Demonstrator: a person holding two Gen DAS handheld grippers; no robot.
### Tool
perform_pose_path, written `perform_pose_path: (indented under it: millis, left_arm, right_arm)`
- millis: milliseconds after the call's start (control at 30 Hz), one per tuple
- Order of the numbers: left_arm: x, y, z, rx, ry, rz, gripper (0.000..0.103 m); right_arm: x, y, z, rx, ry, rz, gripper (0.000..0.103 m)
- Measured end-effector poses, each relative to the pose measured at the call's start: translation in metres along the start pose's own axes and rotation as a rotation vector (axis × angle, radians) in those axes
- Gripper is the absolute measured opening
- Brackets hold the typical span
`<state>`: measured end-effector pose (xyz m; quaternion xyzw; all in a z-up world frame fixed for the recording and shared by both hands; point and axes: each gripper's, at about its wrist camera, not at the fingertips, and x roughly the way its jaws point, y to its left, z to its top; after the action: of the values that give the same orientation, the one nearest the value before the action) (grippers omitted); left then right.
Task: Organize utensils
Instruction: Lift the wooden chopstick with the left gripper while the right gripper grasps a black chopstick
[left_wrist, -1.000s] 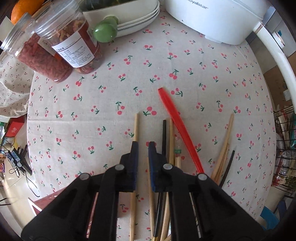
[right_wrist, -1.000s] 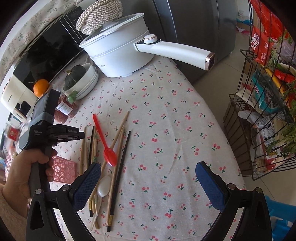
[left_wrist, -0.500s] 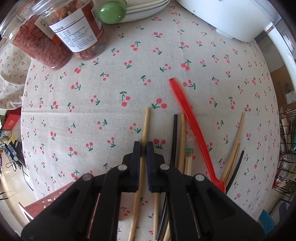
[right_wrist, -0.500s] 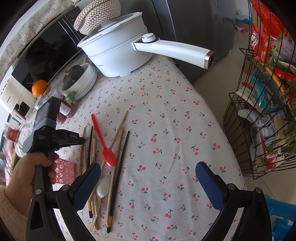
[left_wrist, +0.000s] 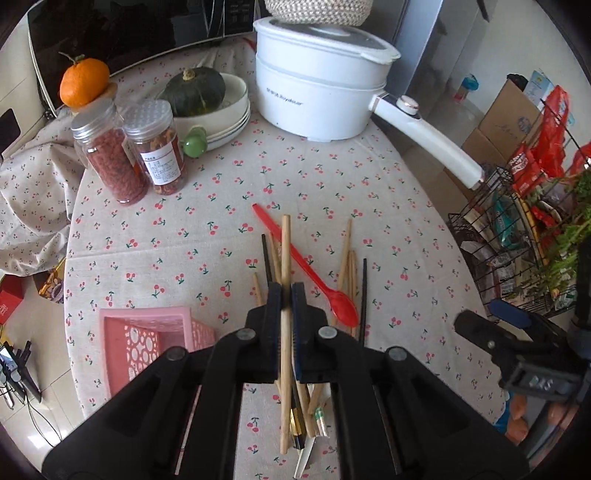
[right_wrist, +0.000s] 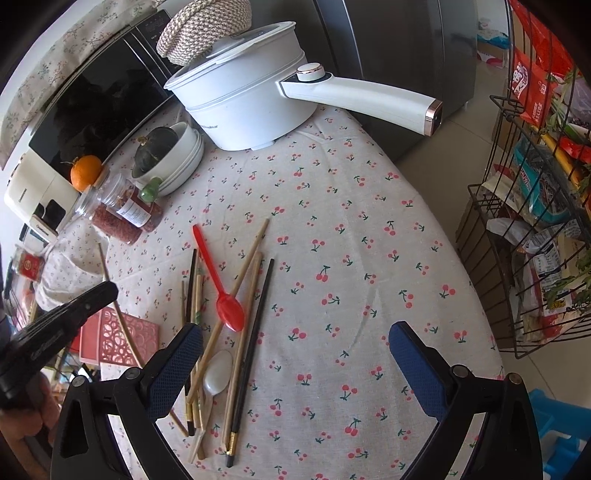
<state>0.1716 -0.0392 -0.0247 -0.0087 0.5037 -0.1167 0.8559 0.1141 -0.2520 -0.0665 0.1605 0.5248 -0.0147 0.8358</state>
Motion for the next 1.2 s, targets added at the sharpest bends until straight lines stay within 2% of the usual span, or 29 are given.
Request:
perform_pose_path:
  millis: [67,167,233,333,433,533,700,800,900,1000,1067,1100,1133,1200]
  left_arm:
    - [-0.014,-0.001,-0.005,0.020,-0.053,-0.023,0.006]
    - [-0.034,0.003,-0.021,0.031,-0.130,-0.048,0.006]
    - [-0.045,0.011,-0.034,0.037,-0.178,-0.056,0.006]
    - [-0.057,0.027,-0.052,0.019,-0.246,-0.077,0.006]
    - [-0.062,0.033,-0.053,0.007,-0.254,-0.112,0.006]
    - [-0.069,0.038,-0.056,0.011,-0.273,-0.121,0.006]
    - [-0.073,0.047,-0.059,-0.017,-0.273,-0.146,0.006]
    - [-0.075,0.048,-0.061,-0.016,-0.271,-0.151,0.006]
    - [-0.074,0.048,-0.062,-0.012,-0.260,-0.150,0.006]
    - [-0.070,0.049,-0.064,-0.017,-0.244,-0.144,0.006]
    - [-0.067,0.049,-0.065,-0.016,-0.239,-0.139,0.006]
    - [-0.068,0.050,-0.066,-0.014,-0.243,-0.133,0.006]
    - [-0.068,0.050,-0.066,-0.015,-0.244,-0.131,0.006]
    - [-0.069,0.052,-0.066,-0.023,-0.245,-0.136,0.006]
  right_arm:
    - [0.008,0.000,0.000,0.004,0.018,0.006,0.096]
    - [0.026,-0.001,0.001,0.022,0.056,0.008,0.081]
    - [0.041,-0.002,0.001,0.037,0.089,0.031,0.062]
    - [0.062,0.000,0.001,0.052,0.125,0.059,0.047]
    - [0.081,0.009,0.002,0.049,0.141,0.052,0.034]
    - [0.096,0.018,0.003,0.041,0.149,0.023,0.029]
    - [0.112,0.032,0.007,0.029,0.133,-0.033,0.026]
    - [0.114,0.046,0.007,-0.024,0.128,-0.129,0.020]
    - [0.116,0.055,0.004,-0.046,0.144,-0.227,0.019]
    - [0.118,0.068,-0.002,-0.129,0.131,-0.296,0.019]
    - [0.118,0.068,-0.003,-0.141,0.123,-0.285,0.017]
    - [0.117,0.067,-0.004,-0.141,0.121,-0.263,0.009]
    - [0.115,0.064,-0.005,-0.137,0.120,-0.240,0.008]
    - [0.110,0.057,-0.006,-0.082,0.120,-0.149,0.006]
